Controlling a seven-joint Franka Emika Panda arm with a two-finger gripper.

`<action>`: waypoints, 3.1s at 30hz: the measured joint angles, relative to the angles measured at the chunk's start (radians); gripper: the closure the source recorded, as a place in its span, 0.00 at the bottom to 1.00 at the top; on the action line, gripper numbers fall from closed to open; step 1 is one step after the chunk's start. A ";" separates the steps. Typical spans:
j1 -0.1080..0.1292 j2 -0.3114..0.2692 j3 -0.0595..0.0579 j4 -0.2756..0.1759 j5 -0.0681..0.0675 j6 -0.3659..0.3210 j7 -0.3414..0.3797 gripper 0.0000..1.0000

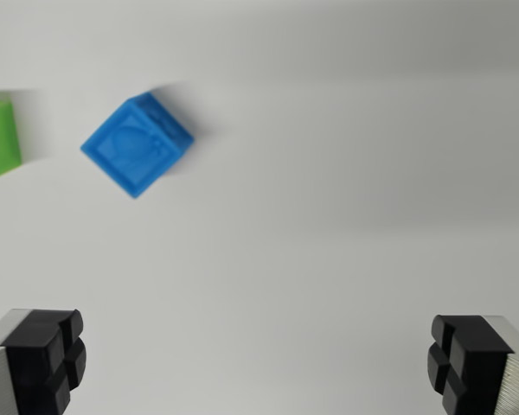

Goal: Stack cube

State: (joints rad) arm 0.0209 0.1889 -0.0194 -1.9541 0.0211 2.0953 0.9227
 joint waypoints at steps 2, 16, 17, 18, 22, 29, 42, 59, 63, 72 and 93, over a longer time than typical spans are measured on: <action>0.006 0.004 0.001 -0.002 0.000 0.006 0.007 0.00; 0.051 0.040 0.015 -0.012 0.000 0.060 0.062 0.00; 0.055 0.044 0.015 -0.013 0.000 0.065 0.066 0.00; 0.059 0.047 0.016 -0.013 0.000 0.069 0.071 0.00; 0.075 0.062 0.019 -0.014 -0.001 0.086 0.090 0.00; 0.102 0.088 0.024 -0.014 -0.002 0.116 0.121 0.00; 0.166 0.154 0.031 0.002 -0.008 0.174 0.191 0.00; 0.252 0.261 0.035 0.057 -0.016 0.237 0.280 0.00; 0.275 0.292 0.035 0.078 -0.019 0.249 0.305 0.00; 0.319 0.356 0.035 0.127 -0.025 0.271 0.349 0.00; 0.342 0.518 0.029 0.168 -0.026 0.392 0.368 0.00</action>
State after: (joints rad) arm 0.3631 0.7067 0.0099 -1.7858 -0.0053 2.4875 1.2906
